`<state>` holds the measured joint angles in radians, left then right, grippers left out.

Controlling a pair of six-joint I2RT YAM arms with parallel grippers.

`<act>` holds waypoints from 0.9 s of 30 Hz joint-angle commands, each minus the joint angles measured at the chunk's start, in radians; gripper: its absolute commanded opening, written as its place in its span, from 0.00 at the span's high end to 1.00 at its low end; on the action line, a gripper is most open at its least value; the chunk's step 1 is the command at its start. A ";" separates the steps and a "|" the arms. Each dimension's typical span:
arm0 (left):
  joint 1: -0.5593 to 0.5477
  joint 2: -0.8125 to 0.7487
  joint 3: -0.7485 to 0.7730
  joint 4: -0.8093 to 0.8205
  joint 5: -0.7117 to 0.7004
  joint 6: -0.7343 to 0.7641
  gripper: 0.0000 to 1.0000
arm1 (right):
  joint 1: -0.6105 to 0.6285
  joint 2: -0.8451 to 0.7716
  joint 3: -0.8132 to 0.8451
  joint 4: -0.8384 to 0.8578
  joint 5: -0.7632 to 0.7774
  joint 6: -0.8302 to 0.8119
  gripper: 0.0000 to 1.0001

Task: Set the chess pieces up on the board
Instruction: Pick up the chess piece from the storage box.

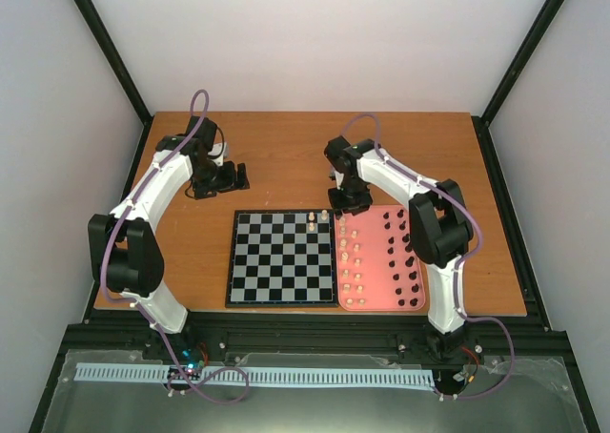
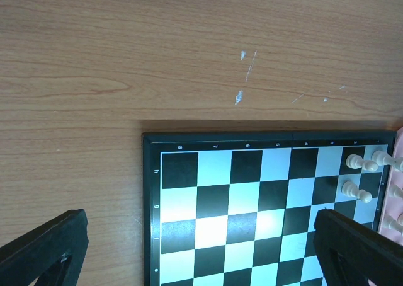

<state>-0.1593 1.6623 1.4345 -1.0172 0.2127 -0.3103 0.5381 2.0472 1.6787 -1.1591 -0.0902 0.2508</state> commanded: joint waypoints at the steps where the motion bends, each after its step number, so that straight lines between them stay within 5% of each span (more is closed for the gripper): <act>1: -0.003 0.012 0.012 0.003 -0.002 -0.004 0.00 | -0.004 0.042 0.016 0.027 -0.012 -0.014 0.53; 27: -0.003 0.026 0.014 0.006 0.007 -0.006 0.00 | -0.008 0.102 0.027 0.019 -0.023 -0.022 0.83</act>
<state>-0.1593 1.6806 1.4345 -1.0172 0.2134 -0.3103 0.5369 2.1326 1.6943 -1.1301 -0.1131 0.2291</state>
